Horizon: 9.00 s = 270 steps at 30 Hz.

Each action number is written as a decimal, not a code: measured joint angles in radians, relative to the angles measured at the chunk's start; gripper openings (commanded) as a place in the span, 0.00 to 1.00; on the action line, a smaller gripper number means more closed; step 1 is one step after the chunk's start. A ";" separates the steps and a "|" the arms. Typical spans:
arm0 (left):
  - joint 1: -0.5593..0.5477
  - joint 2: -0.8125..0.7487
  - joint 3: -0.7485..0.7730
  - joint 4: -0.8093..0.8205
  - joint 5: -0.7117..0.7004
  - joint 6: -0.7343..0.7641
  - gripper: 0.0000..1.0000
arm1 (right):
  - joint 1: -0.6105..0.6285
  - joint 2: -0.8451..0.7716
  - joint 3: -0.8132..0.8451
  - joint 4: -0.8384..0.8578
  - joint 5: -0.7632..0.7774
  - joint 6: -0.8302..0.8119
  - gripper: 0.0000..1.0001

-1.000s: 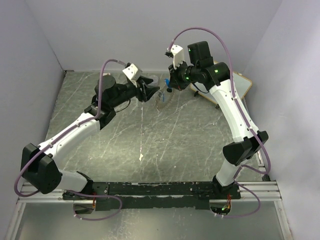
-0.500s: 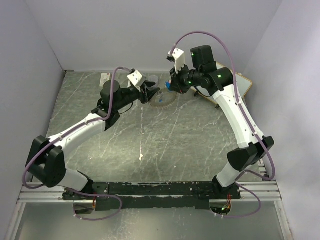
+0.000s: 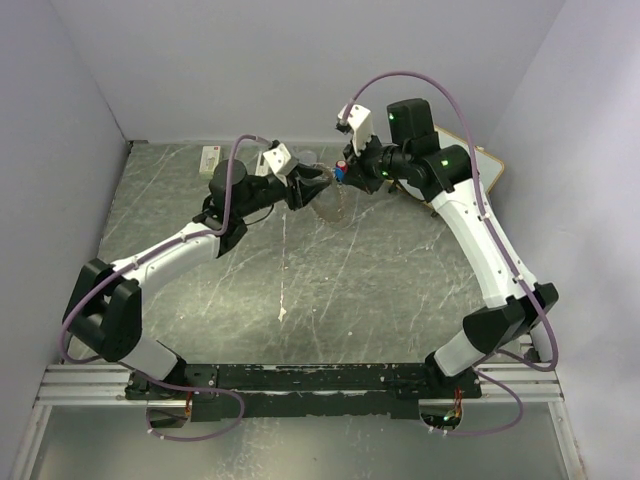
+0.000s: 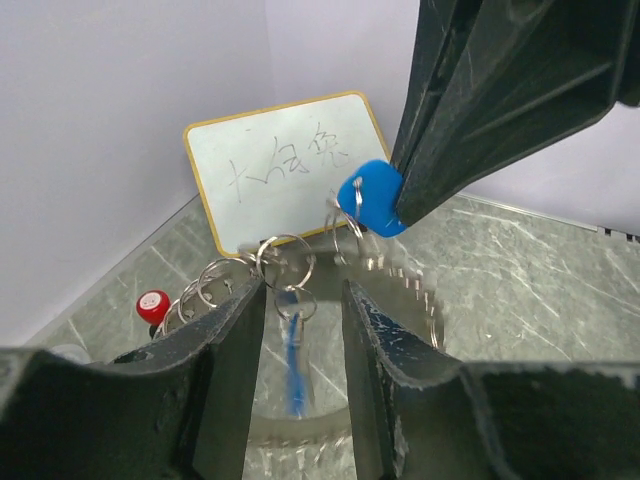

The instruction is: Put the keys on the keyring

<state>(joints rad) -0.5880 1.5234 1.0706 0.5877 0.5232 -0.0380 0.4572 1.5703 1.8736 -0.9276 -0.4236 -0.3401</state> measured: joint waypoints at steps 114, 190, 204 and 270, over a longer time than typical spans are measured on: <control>-0.075 0.031 0.097 -0.092 0.063 0.095 0.52 | -0.131 -0.132 -0.167 0.025 -0.305 -0.724 0.00; -0.041 -0.013 0.084 -0.055 -0.188 -0.261 0.07 | -0.130 -0.216 -0.293 0.159 -0.291 -0.571 0.00; -0.002 -0.016 0.050 -0.044 -0.182 -0.454 0.07 | -0.129 -0.218 -0.378 0.287 -0.311 -0.451 0.00; 0.088 -0.046 0.032 0.005 -0.140 -0.529 0.07 | -0.026 -0.031 -0.381 0.974 -0.294 0.314 0.24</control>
<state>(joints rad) -0.5003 1.4773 1.1030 0.5930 0.3828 -0.5674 0.4313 1.5391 1.4925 0.0463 -0.7181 -0.0261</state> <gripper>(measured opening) 0.073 0.242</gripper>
